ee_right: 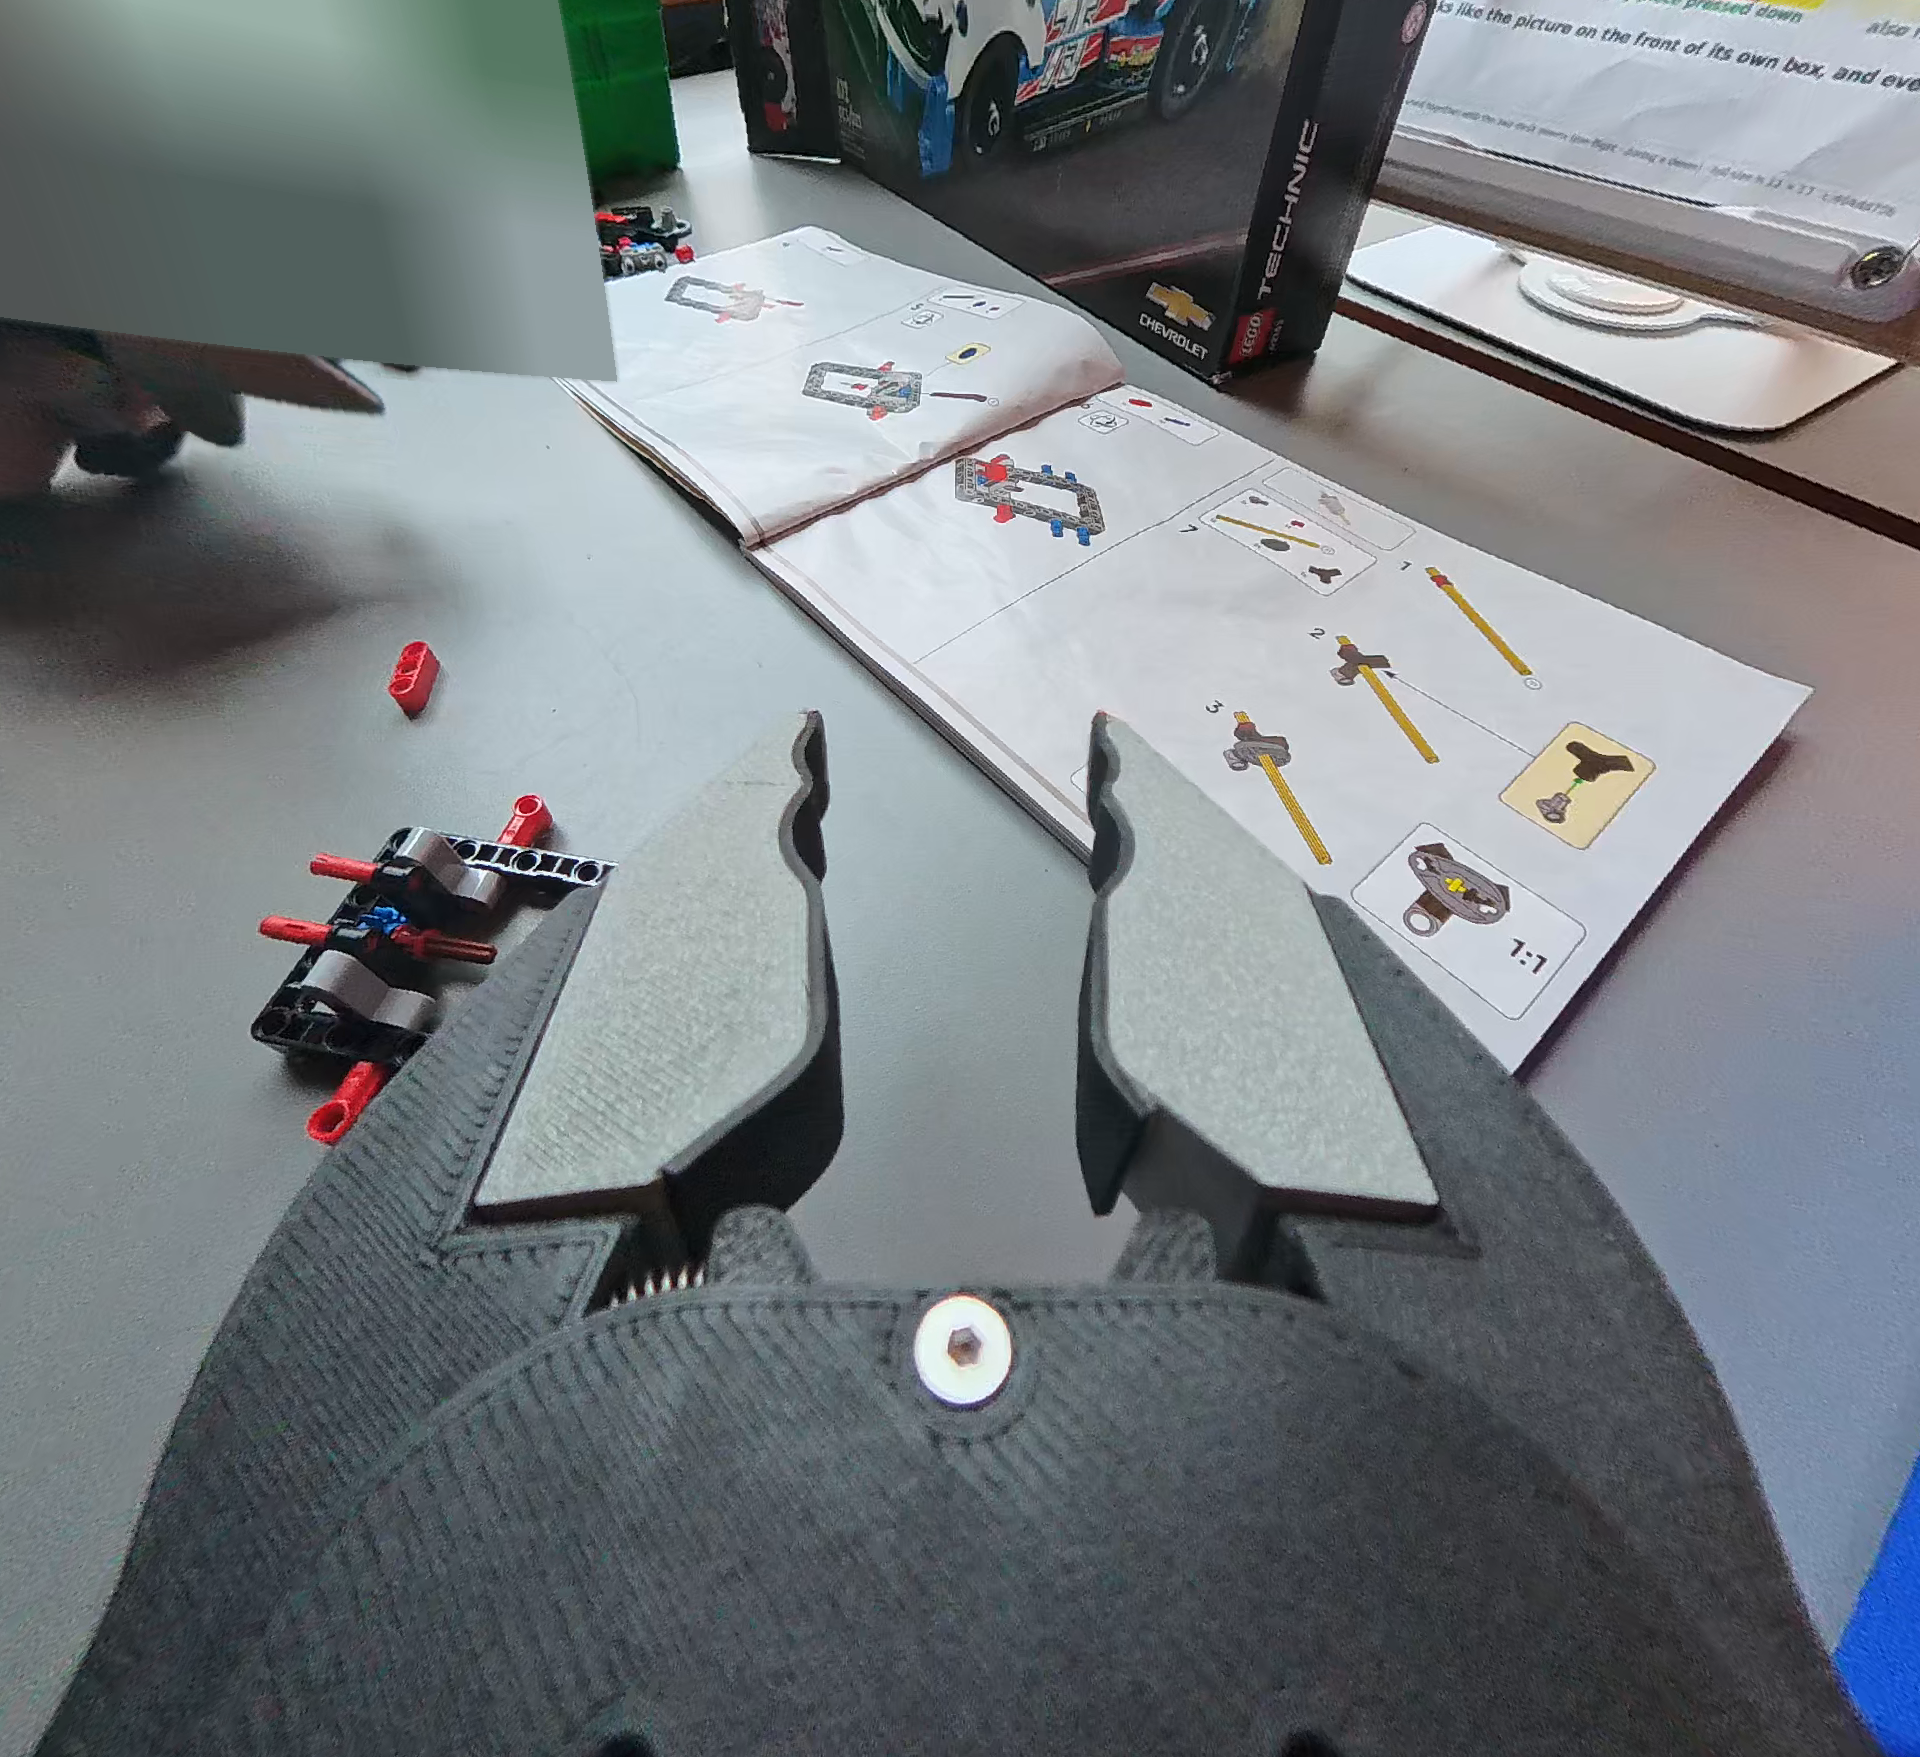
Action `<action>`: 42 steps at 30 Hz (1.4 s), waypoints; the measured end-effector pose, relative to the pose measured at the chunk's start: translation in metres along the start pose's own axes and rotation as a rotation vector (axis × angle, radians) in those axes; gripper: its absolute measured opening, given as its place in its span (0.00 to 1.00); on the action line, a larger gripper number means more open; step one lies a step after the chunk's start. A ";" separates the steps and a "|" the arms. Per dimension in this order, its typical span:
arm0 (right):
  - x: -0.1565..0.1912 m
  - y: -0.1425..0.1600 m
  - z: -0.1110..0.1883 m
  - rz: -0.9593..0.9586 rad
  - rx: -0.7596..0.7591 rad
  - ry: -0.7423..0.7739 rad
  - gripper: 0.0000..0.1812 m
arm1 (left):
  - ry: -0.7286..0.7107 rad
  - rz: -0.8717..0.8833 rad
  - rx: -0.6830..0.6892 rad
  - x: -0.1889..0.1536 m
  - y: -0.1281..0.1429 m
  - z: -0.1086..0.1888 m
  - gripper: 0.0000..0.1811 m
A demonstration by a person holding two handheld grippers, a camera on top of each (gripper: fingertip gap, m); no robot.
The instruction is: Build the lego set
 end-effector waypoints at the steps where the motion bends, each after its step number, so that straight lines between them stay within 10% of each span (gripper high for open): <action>1: 0.000 0.000 0.000 -0.002 -0.001 0.001 0.26 | -0.038 0.015 -0.025 0.005 -0.002 0.006 0.16; 7: -0.004 -0.003 0.003 -0.016 -0.025 0.021 0.26 | -0.176 0.121 -0.047 0.028 0.010 0.048 0.23; 15: -0.003 -0.001 0.002 0.012 -0.010 0.038 0.25 | -0.384 0.211 0.286 0.126 0.045 0.122 0.29; 29: 0.004 -0.002 0.001 0.016 -0.013 0.010 0.25 | -0.025 0.172 0.592 0.158 0.075 0.073 0.07; 42: 0.009 -0.007 0.003 0.041 -0.033 -0.001 0.24 | 0.019 0.165 0.674 0.165 0.088 0.067 0.13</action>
Point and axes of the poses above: each gripper's, where its closed fingertips meet, z back along the fingers, y out of its underside, x = y × z across the jaws, the point moved 4 cm from there along z, back along the fingers, and after that the axes turned 9 degrees about -x, right-handed, at the moved point
